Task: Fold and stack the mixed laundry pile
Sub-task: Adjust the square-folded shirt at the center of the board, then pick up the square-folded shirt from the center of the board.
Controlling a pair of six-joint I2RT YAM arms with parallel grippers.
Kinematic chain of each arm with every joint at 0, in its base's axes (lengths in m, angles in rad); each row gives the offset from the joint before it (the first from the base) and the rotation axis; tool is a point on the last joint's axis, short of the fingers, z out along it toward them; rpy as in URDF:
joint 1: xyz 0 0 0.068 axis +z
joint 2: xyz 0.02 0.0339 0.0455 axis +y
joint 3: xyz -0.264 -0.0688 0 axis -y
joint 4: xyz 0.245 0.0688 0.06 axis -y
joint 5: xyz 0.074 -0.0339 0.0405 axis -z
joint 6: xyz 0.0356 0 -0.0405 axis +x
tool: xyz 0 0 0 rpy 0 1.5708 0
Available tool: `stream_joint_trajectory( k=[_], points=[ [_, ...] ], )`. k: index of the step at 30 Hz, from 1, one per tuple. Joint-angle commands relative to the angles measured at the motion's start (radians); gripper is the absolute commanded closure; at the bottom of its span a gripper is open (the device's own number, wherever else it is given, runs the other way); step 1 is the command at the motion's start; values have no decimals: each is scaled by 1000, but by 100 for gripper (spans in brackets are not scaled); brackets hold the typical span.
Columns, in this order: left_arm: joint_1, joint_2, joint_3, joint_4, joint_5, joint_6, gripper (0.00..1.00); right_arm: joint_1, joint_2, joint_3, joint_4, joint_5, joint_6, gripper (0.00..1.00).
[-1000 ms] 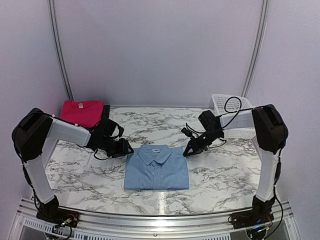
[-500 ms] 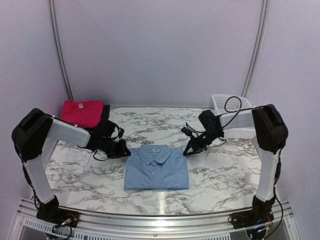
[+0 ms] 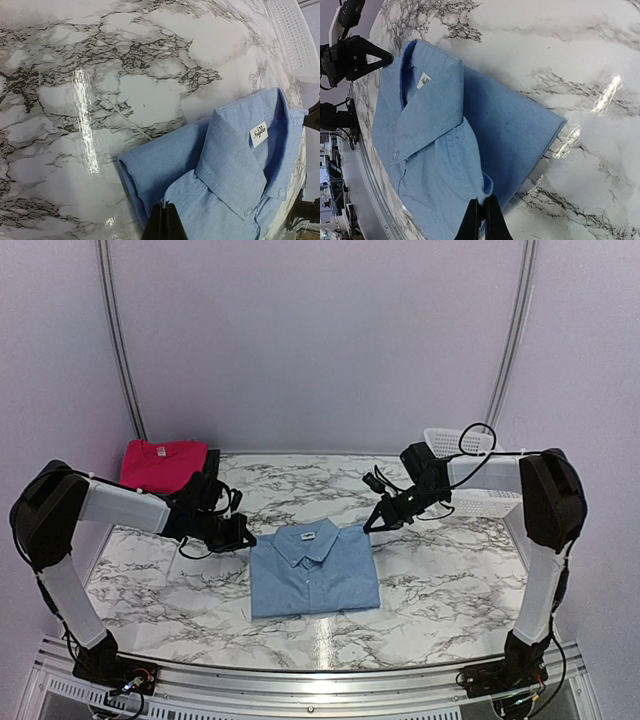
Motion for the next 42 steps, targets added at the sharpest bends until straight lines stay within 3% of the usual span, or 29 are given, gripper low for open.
stream_joint_trajectory(
  k=[1, 13, 14, 16, 18, 22, 25, 32, 37, 42],
  points=[
    [23, 35, -19, 26, -14, 19, 100, 3, 67, 34, 67, -13, 39, 100],
    [36, 137, 3, 24, -103, 21, 100, 3, 231, 120, 89, 164, 73, 100],
    [39, 139, 22, 8, -117, 22, 93, 3, 233, 142, 81, 173, 73, 98],
    [53, 131, 62, -9, -120, 22, 71, 3, 224, 205, 46, 204, 68, 73],
    [69, 91, 86, -13, -104, 25, 52, 5, 189, 270, -5, 234, 56, 57],
    [81, -36, 90, -41, -122, 27, 23, 34, 71, 329, -35, 235, 35, 47],
    [92, -139, 28, -28, -116, -30, 4, 117, -21, 298, -28, 249, 7, 46],
    [97, -298, -187, 76, -76, -266, 1, 441, -102, 167, 37, 372, -111, 52],
    [97, -386, -314, 106, -88, -364, 1, 605, -21, 159, 87, 448, -125, 56],
    [97, -446, -384, 98, -106, -396, 1, 721, 116, 259, 67, 489, -157, 61]
  ],
)
